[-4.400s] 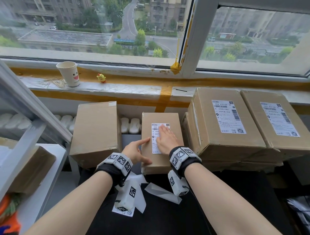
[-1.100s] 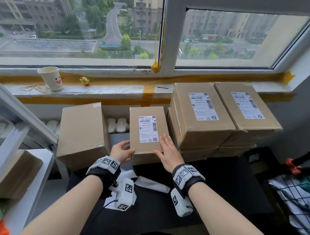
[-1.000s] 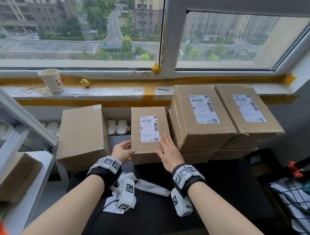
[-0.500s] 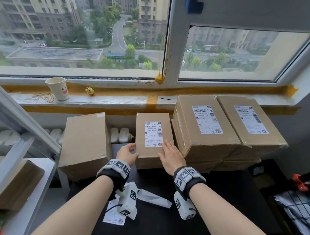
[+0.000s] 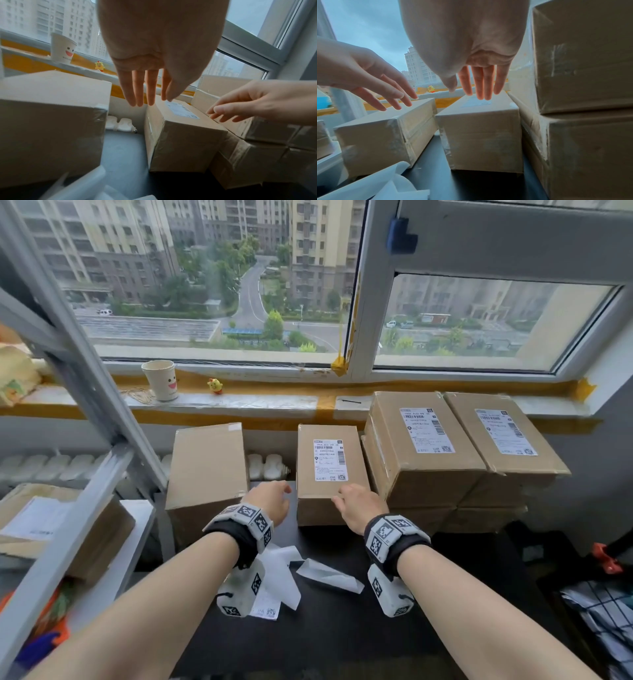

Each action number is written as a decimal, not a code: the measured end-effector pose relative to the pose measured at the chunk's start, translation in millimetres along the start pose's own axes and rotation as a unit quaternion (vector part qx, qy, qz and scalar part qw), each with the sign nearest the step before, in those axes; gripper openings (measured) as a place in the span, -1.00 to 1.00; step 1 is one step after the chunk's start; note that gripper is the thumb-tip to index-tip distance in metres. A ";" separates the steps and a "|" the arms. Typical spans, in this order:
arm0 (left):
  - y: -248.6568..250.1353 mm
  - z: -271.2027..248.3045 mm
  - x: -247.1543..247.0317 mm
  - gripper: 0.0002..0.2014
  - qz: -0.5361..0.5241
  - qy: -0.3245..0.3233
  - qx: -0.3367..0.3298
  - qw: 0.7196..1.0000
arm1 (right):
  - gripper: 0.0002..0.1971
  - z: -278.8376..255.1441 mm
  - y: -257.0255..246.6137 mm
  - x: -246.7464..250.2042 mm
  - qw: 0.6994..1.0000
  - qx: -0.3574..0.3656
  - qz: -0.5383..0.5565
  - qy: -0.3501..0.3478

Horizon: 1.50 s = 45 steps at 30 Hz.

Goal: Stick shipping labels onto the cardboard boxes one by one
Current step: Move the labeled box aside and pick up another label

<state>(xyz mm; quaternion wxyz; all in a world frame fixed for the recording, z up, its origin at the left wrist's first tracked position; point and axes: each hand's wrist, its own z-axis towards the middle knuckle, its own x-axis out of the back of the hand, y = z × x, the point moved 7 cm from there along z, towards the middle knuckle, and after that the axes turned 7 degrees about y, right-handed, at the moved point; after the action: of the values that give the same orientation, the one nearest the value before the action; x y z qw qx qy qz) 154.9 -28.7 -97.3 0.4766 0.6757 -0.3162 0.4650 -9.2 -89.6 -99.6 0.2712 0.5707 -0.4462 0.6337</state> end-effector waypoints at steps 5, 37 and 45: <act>-23.9 -38.7 4.3 -0.65 0.057 0.015 -0.021 0.998 | -0.63 -25.8 -31.3 -13.4 1.000 0.017 0.003 0.001; -132.6 -115.6 -152.9 -0.57 -0.187 -0.028 0.161 0.969 | -0.60 -95.1 -93.5 -219.5 0.983 0.103 0.087 -0.124; -139.6 -103.6 -157.0 -0.60 -0.202 -0.044 0.276 0.939 | -0.62 -94.3 -90.0 -216.3 0.980 0.107 0.094 -0.137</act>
<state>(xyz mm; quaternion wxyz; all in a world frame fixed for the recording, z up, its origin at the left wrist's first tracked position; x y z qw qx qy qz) 184.8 114.3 -280.5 0.3413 0.8499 -0.0529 0.3979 65.7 69.6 -280.7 0.0842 0.6333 -0.4608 0.6160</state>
